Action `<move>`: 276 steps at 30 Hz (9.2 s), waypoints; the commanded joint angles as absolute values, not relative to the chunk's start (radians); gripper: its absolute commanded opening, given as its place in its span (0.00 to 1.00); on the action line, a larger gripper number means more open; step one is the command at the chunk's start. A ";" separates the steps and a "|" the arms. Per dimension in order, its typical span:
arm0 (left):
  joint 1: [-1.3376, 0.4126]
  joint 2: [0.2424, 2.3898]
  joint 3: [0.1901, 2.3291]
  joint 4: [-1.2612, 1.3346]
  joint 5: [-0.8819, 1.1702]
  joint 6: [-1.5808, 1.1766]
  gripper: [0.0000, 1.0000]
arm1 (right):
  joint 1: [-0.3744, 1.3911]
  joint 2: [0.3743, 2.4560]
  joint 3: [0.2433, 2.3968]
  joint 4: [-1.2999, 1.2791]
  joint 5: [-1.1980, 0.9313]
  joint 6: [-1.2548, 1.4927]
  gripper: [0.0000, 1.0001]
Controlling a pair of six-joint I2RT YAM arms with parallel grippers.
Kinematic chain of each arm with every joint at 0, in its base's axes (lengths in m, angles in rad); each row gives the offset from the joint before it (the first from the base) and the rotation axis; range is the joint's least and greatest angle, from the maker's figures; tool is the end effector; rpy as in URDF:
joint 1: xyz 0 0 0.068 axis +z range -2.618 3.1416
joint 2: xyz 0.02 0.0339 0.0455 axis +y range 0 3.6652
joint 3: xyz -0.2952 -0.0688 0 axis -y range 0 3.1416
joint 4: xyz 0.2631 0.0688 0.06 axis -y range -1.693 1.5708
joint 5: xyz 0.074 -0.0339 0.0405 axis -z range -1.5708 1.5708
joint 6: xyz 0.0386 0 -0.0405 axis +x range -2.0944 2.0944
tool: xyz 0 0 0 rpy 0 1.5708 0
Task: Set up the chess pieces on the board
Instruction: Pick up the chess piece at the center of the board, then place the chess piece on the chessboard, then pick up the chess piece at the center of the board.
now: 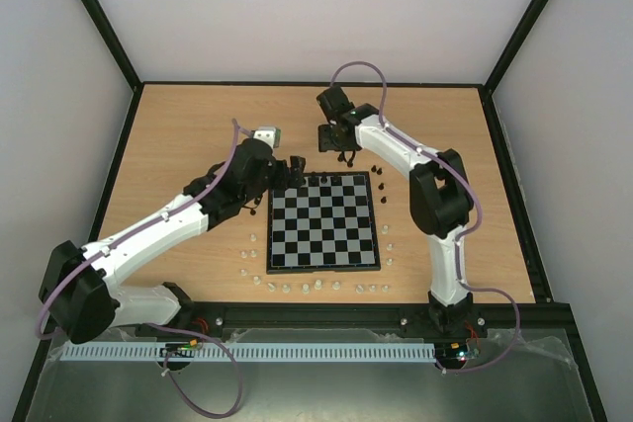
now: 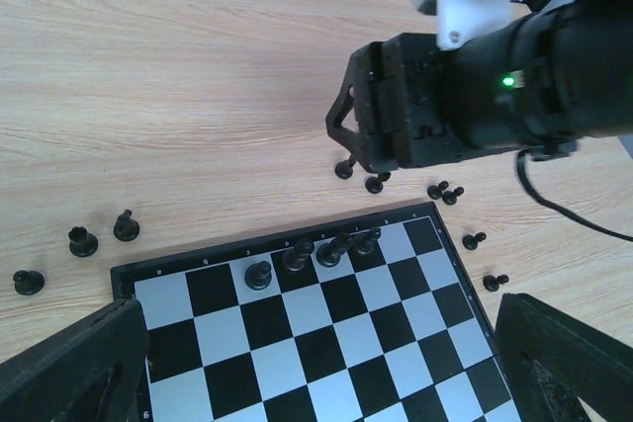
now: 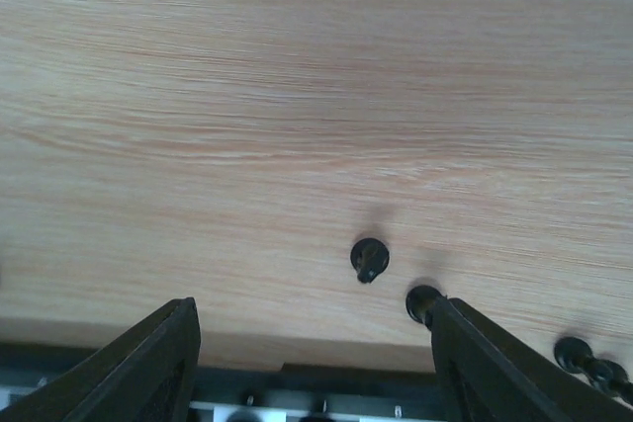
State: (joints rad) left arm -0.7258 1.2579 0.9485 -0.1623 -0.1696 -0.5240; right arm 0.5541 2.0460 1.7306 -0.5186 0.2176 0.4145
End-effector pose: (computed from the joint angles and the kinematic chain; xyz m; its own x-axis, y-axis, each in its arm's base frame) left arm 0.2271 -0.1928 0.3205 -0.5653 -0.1577 -0.8096 0.2990 0.8756 -0.3793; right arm 0.4286 0.2554 0.2687 -0.7337 0.0084 -0.6794 -0.1037 0.9868 0.1243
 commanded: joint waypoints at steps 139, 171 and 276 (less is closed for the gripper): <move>-0.718 1.321 0.949 -0.137 -0.187 -0.520 0.99 | 0.566 1.943 1.419 -0.496 0.227 0.420 0.07; -0.717 1.330 0.950 -0.138 -0.185 -0.518 0.99 | 0.563 1.926 1.419 -0.507 0.225 0.422 0.20; -0.541 1.848 1.285 -0.305 -0.242 -0.377 0.49 | 0.565 1.180 0.983 -0.151 -0.042 0.483 0.99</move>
State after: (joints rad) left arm -0.5629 1.8332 1.2392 -0.2745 -0.2684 -0.3931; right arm 0.5686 1.1618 0.9951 -0.1734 -0.0174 0.4755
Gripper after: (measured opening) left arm 0.487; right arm 0.986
